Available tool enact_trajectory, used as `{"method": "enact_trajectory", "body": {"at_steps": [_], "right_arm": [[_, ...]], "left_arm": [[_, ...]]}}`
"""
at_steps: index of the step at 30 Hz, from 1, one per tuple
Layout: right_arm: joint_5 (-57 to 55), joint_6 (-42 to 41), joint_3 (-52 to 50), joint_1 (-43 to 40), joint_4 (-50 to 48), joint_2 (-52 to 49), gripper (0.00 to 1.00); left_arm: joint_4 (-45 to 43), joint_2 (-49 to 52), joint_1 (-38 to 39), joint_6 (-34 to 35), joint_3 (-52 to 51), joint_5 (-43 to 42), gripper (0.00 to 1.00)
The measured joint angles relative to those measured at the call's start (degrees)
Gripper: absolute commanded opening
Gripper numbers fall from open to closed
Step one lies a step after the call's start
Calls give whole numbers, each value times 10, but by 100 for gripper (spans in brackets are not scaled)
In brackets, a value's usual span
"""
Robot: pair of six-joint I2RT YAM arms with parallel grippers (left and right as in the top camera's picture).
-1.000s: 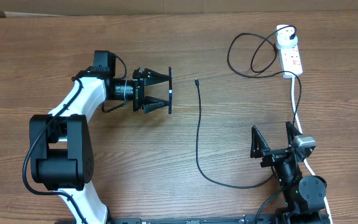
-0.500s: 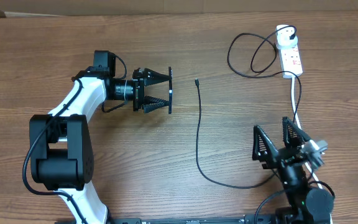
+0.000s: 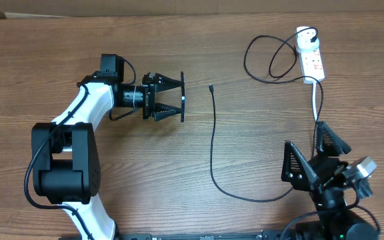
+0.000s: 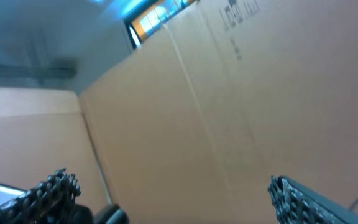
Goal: Plug charger to phone and switch on socket
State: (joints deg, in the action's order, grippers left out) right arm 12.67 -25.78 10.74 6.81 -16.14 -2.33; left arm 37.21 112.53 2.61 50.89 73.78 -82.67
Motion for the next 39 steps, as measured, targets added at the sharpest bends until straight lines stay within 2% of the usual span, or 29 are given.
{"method": "enact_trajectory", "body": {"at_steps": [6, 10, 17, 23, 26, 29, 34, 39], "right_arm": [[8, 80, 161, 0, 215, -94, 100], [40, 104, 241, 0, 305, -197, 100], [159, 117, 388, 0, 422, -439, 100], [284, 123, 558, 0, 547, -667, 100], [356, 123, 617, 0, 564, -759, 100], [454, 121, 642, 0, 539, -829, 100], [628, 47, 643, 0, 465, -915, 100], [662, -10, 644, 0, 455, -944, 100]], "left_arm": [[0, 0, 0, 0, 0, 0, 57], [0, 0, 0, 0, 0, 0, 58], [0, 0, 0, 0, 0, 0, 57], [0, 0, 0, -2, 0, 0, 56], [0, 0, 0, -5, 0, 0, 56], [0, 0, 0, -14, 0, 0, 56], [0, 0, 0, -19, 0, 0, 56], [0, 0, 0, -22, 0, 0, 56]]}}
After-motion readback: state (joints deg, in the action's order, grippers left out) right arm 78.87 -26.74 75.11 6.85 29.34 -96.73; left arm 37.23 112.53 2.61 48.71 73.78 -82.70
